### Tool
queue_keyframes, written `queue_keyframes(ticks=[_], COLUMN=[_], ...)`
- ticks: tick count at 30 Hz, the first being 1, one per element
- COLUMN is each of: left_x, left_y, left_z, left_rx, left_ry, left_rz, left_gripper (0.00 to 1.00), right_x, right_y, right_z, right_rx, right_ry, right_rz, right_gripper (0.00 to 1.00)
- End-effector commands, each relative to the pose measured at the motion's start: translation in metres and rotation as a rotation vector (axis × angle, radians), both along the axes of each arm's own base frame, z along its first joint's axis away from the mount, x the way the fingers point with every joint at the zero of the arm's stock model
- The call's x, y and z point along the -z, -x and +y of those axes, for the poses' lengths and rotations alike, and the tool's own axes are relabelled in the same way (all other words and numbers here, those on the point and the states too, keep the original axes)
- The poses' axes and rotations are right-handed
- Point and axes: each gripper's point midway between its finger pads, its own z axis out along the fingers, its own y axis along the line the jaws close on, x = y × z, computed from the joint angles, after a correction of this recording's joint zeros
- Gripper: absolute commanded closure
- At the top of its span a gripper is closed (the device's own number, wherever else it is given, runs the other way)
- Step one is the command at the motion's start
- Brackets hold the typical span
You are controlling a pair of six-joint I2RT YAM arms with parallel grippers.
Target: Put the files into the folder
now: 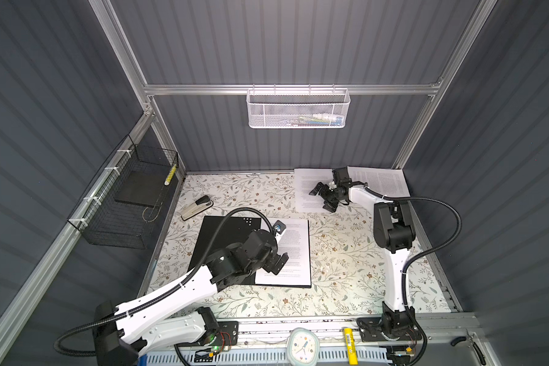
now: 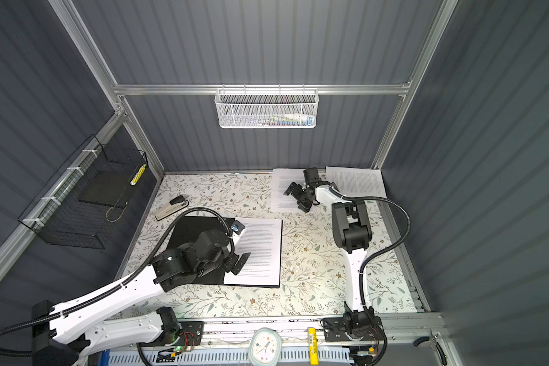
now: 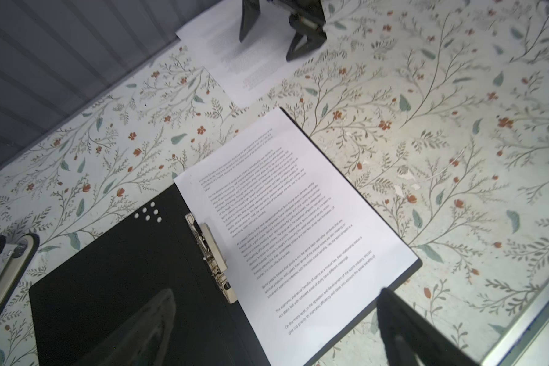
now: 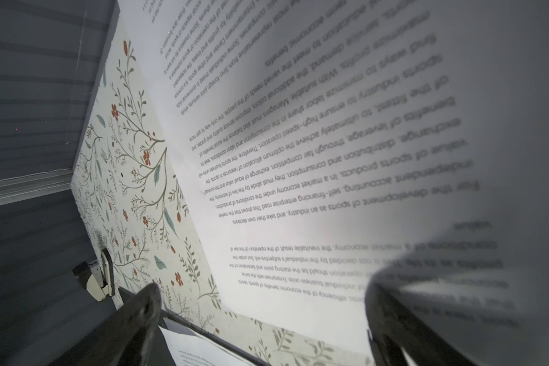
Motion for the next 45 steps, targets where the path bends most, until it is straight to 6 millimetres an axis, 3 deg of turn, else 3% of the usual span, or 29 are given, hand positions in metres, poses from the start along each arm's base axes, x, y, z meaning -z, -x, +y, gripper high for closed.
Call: queue_keyframes(ticks=[1, 8, 13, 16, 19, 22, 25, 27, 34, 45], left_x=[-0.009, -0.015, -0.015, -0.014, -0.005, 0.007, 0.02, 0.028, 0.046, 0.07], left_y=[-0.003, -0.004, -0.004, -0.002, -0.001, -0.002, -0.002, 0.002, -0.003, -0.022], left_z=[0.007, 0.002, -0.018, -0.034, -0.054, -0.074, -0.096, -0.11, -0.136, -0.183], left_rx=[-0.024, -0.029, 0.015, 0.051, 0.077, 0.088, 0.093, 0.102, 0.09, 0.088], left_ry=[0.021, 0.057, 0.072, 0.088, 0.116, 0.15, 0.186, 0.202, 0.212, 0.191], left_rz=[-0.048, -0.042, 0.007, 0.06, 0.127, 0.193, 0.274, 0.322, 0.369, 0.442], left_gripper=[0.0, 0.0, 0.0, 0.0, 0.0, 0.0, 0.0, 0.0, 0.0, 0.0], right_x=[0.02, 0.017, 0.024, 0.016, -0.008, -0.029, -0.034, -0.023, 0.003, 0.032], right_y=[0.038, 0.122, 0.2, 0.227, 0.229, 0.219, 0.212, 0.212, 0.216, 0.245], right_z=[-0.026, -0.085, -0.116, -0.117, -0.121, -0.144, -0.167, -0.184, -0.179, -0.146], right_rx=[0.071, 0.229, 0.317, 0.316, 0.259, 0.268, 0.322, 0.375, 0.345, 0.315], right_ry=[-0.017, -0.109, -0.152, -0.168, -0.095, 0.039, 0.087, 0.148, 0.119, 0.026], right_rz=[0.096, 0.092, 0.119, 0.096, 0.008, -0.072, -0.054, 0.004, 0.059, 0.141], right_gripper=[0.01, 0.01, 0.01, 0.01, 0.01, 0.01, 0.01, 0.01, 0.01, 0.01])
